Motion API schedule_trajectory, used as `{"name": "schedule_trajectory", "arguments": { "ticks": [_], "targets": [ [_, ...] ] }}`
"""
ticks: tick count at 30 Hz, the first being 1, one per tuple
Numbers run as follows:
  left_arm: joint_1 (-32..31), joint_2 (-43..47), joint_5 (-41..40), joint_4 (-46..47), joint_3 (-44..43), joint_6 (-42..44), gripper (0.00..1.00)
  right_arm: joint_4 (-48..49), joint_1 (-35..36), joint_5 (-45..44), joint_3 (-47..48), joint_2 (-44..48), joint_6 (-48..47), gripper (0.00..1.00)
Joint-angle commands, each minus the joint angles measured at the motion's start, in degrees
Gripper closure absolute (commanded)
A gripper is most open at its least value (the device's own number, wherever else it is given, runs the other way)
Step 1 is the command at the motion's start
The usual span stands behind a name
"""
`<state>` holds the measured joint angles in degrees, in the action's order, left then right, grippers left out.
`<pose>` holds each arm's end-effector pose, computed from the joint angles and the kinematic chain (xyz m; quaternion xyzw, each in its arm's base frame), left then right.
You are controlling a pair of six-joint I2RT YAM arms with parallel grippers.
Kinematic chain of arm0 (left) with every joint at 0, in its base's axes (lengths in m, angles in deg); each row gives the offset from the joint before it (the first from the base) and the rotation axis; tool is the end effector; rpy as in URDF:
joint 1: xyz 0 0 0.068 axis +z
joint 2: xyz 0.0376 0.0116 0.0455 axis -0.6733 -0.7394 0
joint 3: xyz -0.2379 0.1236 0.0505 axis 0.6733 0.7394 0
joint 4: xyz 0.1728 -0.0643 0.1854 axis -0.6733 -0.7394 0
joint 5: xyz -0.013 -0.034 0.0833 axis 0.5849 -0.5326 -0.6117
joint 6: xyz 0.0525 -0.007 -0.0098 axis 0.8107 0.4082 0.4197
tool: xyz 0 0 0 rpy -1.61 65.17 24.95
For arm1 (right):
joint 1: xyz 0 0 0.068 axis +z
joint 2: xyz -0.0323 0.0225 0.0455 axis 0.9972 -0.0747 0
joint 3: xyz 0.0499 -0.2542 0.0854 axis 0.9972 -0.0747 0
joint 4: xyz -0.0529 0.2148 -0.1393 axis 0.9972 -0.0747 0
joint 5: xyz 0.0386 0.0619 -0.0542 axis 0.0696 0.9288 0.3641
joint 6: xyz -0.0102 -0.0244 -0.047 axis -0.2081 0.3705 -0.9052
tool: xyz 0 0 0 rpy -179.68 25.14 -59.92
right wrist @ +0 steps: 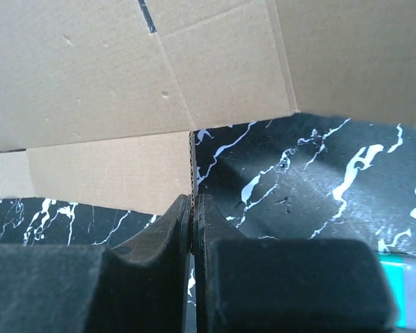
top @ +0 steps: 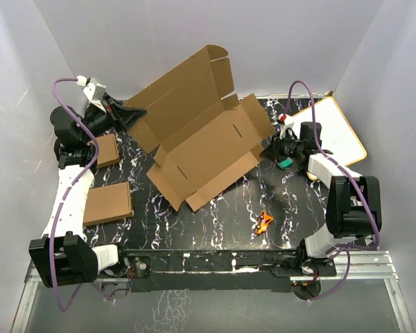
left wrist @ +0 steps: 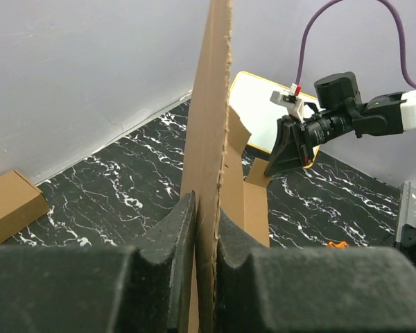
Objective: Fold the paper box
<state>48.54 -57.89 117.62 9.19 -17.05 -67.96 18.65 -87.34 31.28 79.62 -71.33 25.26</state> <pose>0.2636 -0.0022 0.4207 0.2810 0.5762 -0.3729 0.6708 0.3238 0.0160 0.2038 -0.1916 0.8361 0.3208 0.4017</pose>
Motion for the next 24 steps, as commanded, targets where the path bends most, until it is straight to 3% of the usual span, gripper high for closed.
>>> {"name": "schedule_trajectory", "arguments": {
  "ticks": [1, 3, 6, 11, 13, 15, 17, 21, 24],
  "targets": [
    [-0.1, 1.7, 1.7, -3.9, -3.1, 2.8, 0.88, 2.7, -0.5, -0.5, 1.0, 2.1, -2.7, 0.92],
    [-0.1, 1.5, 1.8, -5.2, -3.3, 3.6, 0.88, 2.7, -0.5, -0.3, 0.9, 2.2, -2.8, 0.92],
    [0.0, 1.2, 2.3, -5.6, -2.9, 4.6, 1.00, 2.7, -0.6, 0.7, 0.7, 2.1, -3.0, 0.92],
    [-0.2, 0.5, 2.6, -5.8, -2.9, 8.2, 1.00, -0.8, -0.8, 3.3, 1.0, 1.7, -7.4, 0.91],
    [-0.2, -0.5, 3.2, -7.1, -4.1, 10.4, 1.00, -4.9, -2.0, 4.9, 1.8, 1.1, -11.8, 0.83],
    [-0.3, -1.7, 4.9, -7.5, -5.8, 11.7, 1.00, -9.0, -4.6, 8.9, 3.0, 1.4, -15.5, 0.62],
    [-0.4, -2.4, 7.0, -4.8, -6.2, 10.9, 1.00, -13.2, -7.6, 13.1, 4.5, 2.6, -19.3, 0.48],
    [-0.7, -2.4, 9.9, 1.1, -6.1, 8.4, 1.00, -23.4, -10.4, 19.0, 8.2, 7.7, -29.3, 0.30],
    [-1.0, -2.4, 11.9, 3.9, -5.7, 7.7, 1.00, -23.2, -10.4, 19.2, 12.1, 10.6, -29.9, 0.21]
  ]
}}
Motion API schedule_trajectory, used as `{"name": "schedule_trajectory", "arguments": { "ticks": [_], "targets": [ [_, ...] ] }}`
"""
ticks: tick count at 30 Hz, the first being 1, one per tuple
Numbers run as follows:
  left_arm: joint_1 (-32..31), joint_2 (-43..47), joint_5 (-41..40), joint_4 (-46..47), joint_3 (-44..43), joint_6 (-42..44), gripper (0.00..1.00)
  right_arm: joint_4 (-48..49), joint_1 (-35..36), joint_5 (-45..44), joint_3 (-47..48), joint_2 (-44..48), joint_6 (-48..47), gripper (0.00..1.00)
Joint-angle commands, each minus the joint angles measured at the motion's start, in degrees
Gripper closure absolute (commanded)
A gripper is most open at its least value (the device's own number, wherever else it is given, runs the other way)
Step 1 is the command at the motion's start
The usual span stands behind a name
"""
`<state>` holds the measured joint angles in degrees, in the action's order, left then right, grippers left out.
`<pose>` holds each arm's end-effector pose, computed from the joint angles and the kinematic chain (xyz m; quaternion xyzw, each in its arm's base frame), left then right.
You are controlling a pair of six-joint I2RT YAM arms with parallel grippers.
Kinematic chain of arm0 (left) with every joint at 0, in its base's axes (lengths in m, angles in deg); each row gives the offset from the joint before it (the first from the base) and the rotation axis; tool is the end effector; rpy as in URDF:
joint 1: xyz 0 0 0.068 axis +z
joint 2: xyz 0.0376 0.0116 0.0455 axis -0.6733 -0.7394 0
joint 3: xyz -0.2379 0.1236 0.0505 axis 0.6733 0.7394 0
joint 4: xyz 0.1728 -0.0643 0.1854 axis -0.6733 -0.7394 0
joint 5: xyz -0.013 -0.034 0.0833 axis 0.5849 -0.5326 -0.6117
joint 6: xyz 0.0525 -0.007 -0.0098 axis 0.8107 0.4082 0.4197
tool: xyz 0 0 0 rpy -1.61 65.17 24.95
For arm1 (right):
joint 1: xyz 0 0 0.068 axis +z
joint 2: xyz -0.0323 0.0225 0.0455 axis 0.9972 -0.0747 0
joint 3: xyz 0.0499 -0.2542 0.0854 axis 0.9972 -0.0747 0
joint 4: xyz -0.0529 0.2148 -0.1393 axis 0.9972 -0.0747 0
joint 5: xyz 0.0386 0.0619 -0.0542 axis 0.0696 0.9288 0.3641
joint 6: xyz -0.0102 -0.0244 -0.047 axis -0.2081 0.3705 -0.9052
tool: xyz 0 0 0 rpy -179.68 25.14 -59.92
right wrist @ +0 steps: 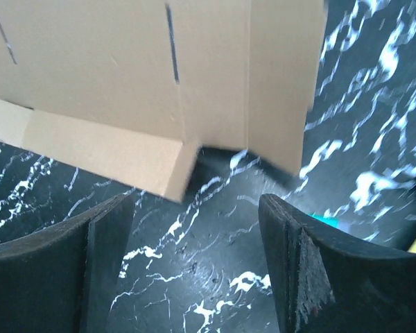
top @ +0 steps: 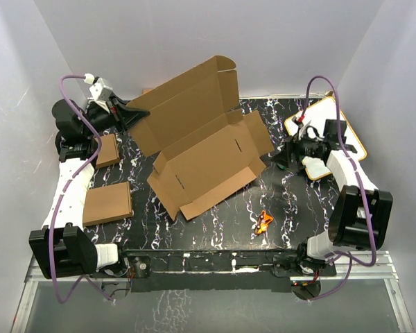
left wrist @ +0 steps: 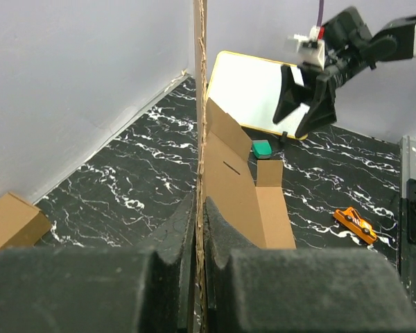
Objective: Fold the paper box
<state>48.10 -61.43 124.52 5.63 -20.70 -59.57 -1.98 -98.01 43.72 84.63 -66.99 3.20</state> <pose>0.2771 -0.0048 0.4202 0.3563 0.5606 -0.3657 0.6520 0.2992 -0.0345 0.2332 -0.2681 0.8023 0.3292 0.4196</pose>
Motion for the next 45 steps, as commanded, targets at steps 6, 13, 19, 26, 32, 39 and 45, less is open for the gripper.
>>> {"name": "schedule_trajectory", "arguments": {
  "ticks": [6, 13, 19, 26, 32, 39, 45],
  "targets": [
    [-0.8, 1.5, 6.5, 20.5, 1.0, -8.0, 1.00, 15.2, 1.8, 2.5, 16.4, 1.8, 11.7, 0.78],
    [-1.1, 2.3, 7.1, 23.9, 2.0, -10.3, 1.00, 13.4, 7.0, 3.8, 28.5, -7.5, 13.8, 0.88],
    [-1.1, 1.9, 7.4, 27.4, 2.2, -13.1, 1.00, 12.8, 8.9, 4.3, 28.5, -8.1, 11.4, 0.86],
    [-1.2, 1.7, 7.0, 30.8, 2.7, -15.5, 1.00, 8.0, 10.3, 10.7, 30.5, -9.2, 5.9, 0.85],
    [-1.2, 1.9, 7.0, 30.6, 2.9, -15.2, 1.00, 4.2, 11.9, 15.8, 28.6, -6.6, -0.2, 0.83],
    [-1.1, 1.4, 7.3, 31.7, 2.8, -16.1, 1.00, 3.4, 13.9, 17.6, 27.5, -5.2, -1.3, 0.75],
    [-1.2, 1.4, 8.1, 32.9, 2.9, -16.8, 1.00, 7.3, 14.6, 18.4, 26.4, -6.2, 2.3, 0.66]
  ]
}}
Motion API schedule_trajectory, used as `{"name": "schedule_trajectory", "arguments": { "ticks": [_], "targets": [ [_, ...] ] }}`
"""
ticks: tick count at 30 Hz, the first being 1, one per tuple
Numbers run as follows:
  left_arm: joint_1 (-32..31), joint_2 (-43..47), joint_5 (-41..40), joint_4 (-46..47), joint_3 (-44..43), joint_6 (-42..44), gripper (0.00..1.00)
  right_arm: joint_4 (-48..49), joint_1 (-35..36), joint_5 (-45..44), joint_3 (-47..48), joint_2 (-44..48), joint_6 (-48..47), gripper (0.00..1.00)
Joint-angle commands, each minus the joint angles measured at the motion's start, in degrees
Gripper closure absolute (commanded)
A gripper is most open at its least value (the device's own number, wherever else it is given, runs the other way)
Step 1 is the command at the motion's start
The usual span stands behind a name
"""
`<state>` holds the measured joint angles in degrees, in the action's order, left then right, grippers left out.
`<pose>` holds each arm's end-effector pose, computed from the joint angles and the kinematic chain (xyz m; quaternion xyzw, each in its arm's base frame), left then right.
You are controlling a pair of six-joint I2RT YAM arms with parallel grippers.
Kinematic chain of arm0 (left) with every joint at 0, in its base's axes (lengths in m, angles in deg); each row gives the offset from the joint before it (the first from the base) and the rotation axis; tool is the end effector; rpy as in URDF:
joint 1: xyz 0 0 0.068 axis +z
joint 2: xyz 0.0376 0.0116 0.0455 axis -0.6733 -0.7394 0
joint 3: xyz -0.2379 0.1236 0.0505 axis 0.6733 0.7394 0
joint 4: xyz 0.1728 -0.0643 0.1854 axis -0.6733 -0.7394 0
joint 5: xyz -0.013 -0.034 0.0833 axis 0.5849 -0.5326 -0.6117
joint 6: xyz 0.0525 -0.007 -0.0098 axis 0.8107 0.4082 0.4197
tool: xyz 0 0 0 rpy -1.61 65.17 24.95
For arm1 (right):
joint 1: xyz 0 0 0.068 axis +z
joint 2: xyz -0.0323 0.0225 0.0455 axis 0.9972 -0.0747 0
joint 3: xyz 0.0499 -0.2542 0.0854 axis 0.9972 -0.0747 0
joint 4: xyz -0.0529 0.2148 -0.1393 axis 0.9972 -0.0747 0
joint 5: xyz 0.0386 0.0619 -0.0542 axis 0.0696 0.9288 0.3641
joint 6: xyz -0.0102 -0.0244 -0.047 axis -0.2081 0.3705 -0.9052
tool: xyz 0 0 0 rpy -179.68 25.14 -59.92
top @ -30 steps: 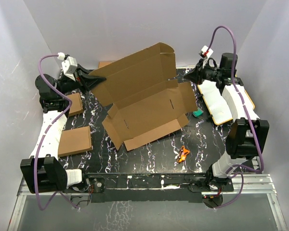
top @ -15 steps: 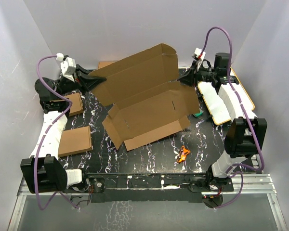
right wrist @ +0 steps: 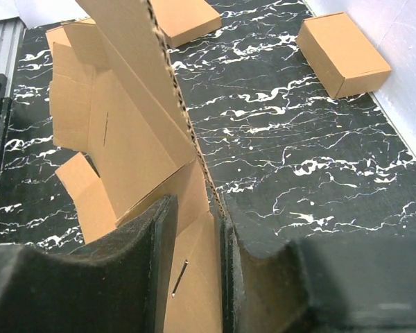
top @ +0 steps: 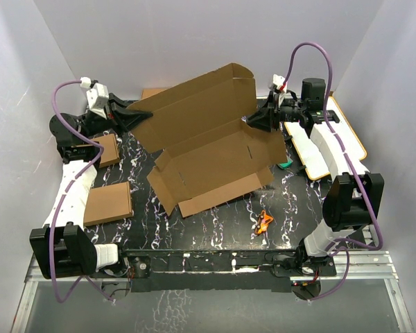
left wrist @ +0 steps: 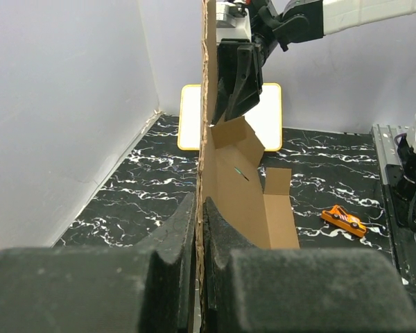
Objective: Fold the paper box
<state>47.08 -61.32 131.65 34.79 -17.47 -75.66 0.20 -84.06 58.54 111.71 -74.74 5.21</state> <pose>0.2549 -0.0130 0.4378 0.4354 0.4629 -0.3857 0.6689 0.3597 0.0444 0.3477 -0.4507 0.6139 0.4166 0.4963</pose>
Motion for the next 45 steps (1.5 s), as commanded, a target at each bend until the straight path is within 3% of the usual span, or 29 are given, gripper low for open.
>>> {"name": "schedule_trajectory", "arguments": {
  "ticks": [1, 12, 18, 24, 29, 38, 45],
  "targets": [
    [-0.1, 1.3, 1.1, 4.4, -0.3, -1.3, 1.00, 6.0, 0.7, 3.6, -0.8, 1.4, 1.1, 0.65],
    [-0.2, 1.2, 1.2, 7.9, -1.0, -7.1, 1.00, 16.3, 0.0, 4.6, -6.1, 2.9, 8.6, 0.57],
    [-0.2, 0.8, 1.0, 9.3, -1.3, -9.9, 1.00, 16.8, -3.3, 6.7, -8.1, 4.8, 8.7, 0.56],
    [-0.2, -2.6, 0.6, 27.2, -2.0, -24.3, 1.00, 17.7, -3.5, 10.0, -9.8, 6.1, 8.5, 0.51],
    [-0.2, -5.0, -0.6, 36.6, -3.0, -32.8, 1.00, 18.1, -3.3, 12.3, -10.3, 6.8, 8.7, 0.46],
    [-0.2, -8.6, -2.6, 45.6, -4.7, -41.4, 1.00, 19.4, -2.1, 13.6, -12.5, 7.9, 8.8, 0.42],
    [-0.1, -9.2, -2.9, 48.2, -4.0, -43.3, 1.00, 21.2, 1.6, 12.5, -12.0, 6.5, 10.1, 0.46]
  ]
}}
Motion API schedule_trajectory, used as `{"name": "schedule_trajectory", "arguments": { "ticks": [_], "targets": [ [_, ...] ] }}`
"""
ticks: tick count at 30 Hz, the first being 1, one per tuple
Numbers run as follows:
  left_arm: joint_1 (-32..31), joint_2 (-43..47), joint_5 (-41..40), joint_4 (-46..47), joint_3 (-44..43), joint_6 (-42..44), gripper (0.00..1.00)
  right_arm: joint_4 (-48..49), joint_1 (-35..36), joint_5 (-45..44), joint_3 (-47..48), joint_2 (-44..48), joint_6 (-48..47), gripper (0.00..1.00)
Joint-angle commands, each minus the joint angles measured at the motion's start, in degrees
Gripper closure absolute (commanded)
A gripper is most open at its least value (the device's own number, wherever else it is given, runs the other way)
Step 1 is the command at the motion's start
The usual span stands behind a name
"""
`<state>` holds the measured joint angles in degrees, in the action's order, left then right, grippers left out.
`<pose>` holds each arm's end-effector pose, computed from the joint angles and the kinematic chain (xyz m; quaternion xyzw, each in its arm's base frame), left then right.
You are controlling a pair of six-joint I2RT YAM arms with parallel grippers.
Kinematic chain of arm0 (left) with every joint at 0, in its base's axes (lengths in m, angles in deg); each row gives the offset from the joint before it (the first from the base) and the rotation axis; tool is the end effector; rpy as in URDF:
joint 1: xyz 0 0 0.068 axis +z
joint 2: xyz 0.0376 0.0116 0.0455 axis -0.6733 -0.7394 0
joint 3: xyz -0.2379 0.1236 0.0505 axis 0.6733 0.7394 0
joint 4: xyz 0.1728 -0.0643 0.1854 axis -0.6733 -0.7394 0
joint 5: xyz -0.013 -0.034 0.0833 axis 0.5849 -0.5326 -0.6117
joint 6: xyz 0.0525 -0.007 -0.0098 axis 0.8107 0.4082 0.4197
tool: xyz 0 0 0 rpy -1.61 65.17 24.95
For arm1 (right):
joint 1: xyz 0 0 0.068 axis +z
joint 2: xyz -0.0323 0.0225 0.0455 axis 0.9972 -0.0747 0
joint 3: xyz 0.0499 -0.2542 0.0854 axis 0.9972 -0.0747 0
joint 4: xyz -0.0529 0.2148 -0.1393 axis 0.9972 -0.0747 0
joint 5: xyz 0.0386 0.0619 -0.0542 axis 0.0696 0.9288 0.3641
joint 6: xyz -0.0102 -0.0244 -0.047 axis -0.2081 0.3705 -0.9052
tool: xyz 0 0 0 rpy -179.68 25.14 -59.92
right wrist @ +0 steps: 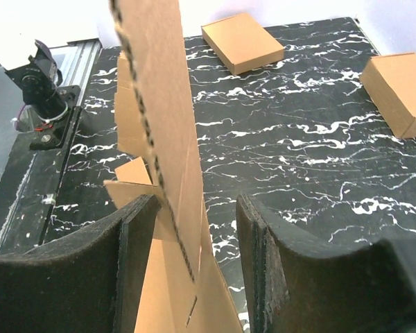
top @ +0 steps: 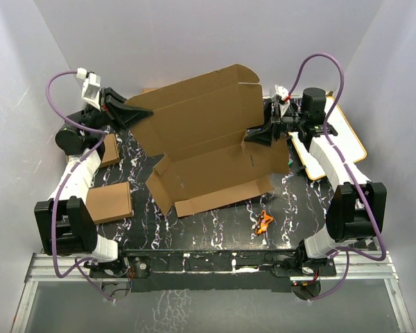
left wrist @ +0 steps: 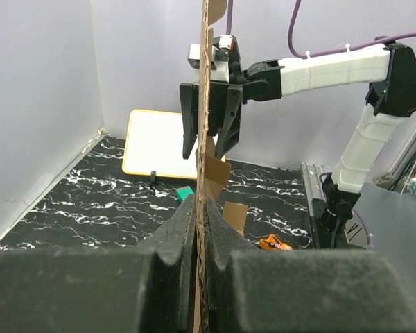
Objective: Fold the paper box
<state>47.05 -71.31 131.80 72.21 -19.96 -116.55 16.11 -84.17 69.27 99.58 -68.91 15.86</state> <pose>0.2627 -0.0126 0.4377 0.4025 0.4526 -0.4988 0.6199 0.3334 0.0444 0.3354 -0.4604 0.5578 0.4916 0.4849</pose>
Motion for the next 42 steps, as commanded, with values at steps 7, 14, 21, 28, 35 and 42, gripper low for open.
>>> {"name": "schedule_trajectory", "arguments": {
  "ticks": [7, 14, 21, 28, 35, 42],
  "targets": [
    [-0.1, 0.0, -3.7, 12.5, -1.5, -3.8, 1.00, 9.9, 3.0, 1.1, -2.9, 1.0, 2.4, 0.58],
    [-0.1, 0.1, -3.6, 12.5, -1.6, -3.8, 1.00, 12.2, 3.1, 1.2, -4.6, 0.9, 3.8, 0.59],
    [-0.1, -0.2, -3.6, 12.5, -1.2, -3.6, 1.00, 13.4, 3.1, 2.1, -6.5, 1.7, 4.0, 0.71],
    [-0.1, -0.7, -3.7, 12.5, -1.0, -3.5, 1.00, 13.6, 3.1, 2.5, -6.5, 1.7, 4.2, 0.92],
    [-0.2, -1.2, -3.4, 12.5, -0.8, -3.1, 1.00, 13.5, 3.1, -0.8, -7.4, 2.8, 3.9, 0.92],
    [0.5, 0.4, -2.1, 7.5, 0.0, 2.2, 1.00, 4.5, -5.9, -4.7, -3.8, 6.3, 0.6, 0.26]
  ]
}}
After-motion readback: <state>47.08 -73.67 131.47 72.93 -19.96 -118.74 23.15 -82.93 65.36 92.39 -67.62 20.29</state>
